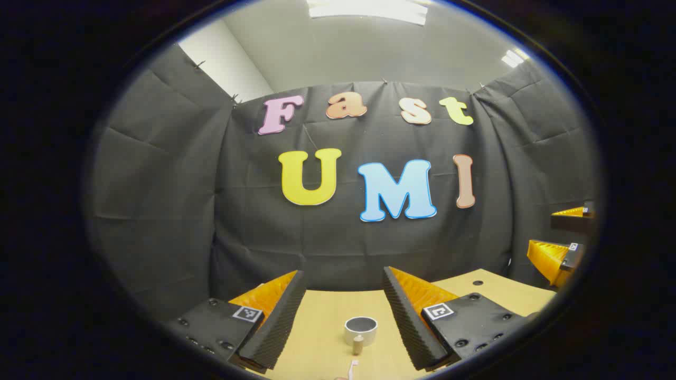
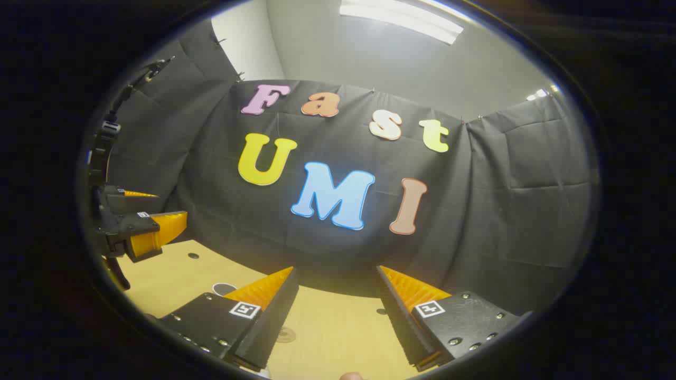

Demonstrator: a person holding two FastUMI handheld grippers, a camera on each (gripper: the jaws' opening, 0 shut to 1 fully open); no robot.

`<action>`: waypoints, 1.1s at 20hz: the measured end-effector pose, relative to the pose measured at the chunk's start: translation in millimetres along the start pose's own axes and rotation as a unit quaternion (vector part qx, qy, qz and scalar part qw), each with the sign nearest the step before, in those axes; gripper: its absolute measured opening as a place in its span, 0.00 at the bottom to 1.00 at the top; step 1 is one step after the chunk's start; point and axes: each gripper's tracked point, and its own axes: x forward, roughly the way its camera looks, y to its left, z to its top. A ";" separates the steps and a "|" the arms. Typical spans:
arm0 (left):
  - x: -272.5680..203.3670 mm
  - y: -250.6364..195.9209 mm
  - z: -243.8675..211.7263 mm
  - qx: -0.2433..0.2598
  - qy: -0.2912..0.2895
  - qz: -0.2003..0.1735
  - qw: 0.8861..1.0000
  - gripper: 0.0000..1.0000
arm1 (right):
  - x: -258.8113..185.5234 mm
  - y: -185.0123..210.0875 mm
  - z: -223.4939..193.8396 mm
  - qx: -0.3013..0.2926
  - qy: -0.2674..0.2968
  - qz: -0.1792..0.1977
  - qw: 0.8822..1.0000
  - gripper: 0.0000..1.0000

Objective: Put the toothbrush and toothpaste on the desktop into the cup, then pick up the cup and place it on the coaster on the desktop.

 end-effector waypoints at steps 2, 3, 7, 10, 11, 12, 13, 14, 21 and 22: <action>3.1 -1.6 -2.4 0.000 0.003 -0.003 1.000 0.94 | 0.3 0.6 -3.7 -0.001 0.007 -0.001 1.000 0.90; 5.3 -3.4 -3.3 0.000 0.005 -0.005 1.000 0.94 | 0.9 0.5 -4.6 -0.003 0.009 -0.002 1.000 0.90; 15.0 -9.5 -8.8 0.001 0.009 -0.015 1.000 0.95 | 5.1 1.5 -7.6 -0.002 0.016 -0.002 1.000 0.90; 23.0 -15.3 -15.2 0.009 0.015 -0.023 1.000 0.95 | 9.1 4.9 -8.8 0.005 0.021 0.003 1.000 0.90; 26.3 -16.0 -17.3 0.012 0.017 -0.025 0.999 0.95 | 11.2 6.1 -8.6 0.006 0.022 0.005 1.000 0.90; 28.3 -16.5 -19.0 0.012 0.019 -0.027 0.999 0.95 | 12.0 7.4 -9.5 0.006 0.024 0.007 1.000 0.90; 30.9 -16.2 -20.3 0.011 0.021 -0.029 0.999 0.95 | 14.0 8.8 -9.4 0.006 0.025 0.010 1.000 0.90; 32.4 -16.7 -21.0 0.010 0.023 -0.029 0.999 0.94 | 15.7 11.3 -9.1 0.008 0.025 0.014 1.000 0.92; 37.9 -12.6 -36.5 0.029 0.049 -0.032 0.998 0.95 | 26.1 26.4 -15.2 0.013 0.045 0.040 0.998 0.91; 38.7 -13.1 -41.8 0.033 0.059 -0.036 0.997 0.95 | 27.0 28.3 -17.9 0.013 0.050 0.044 0.998 0.90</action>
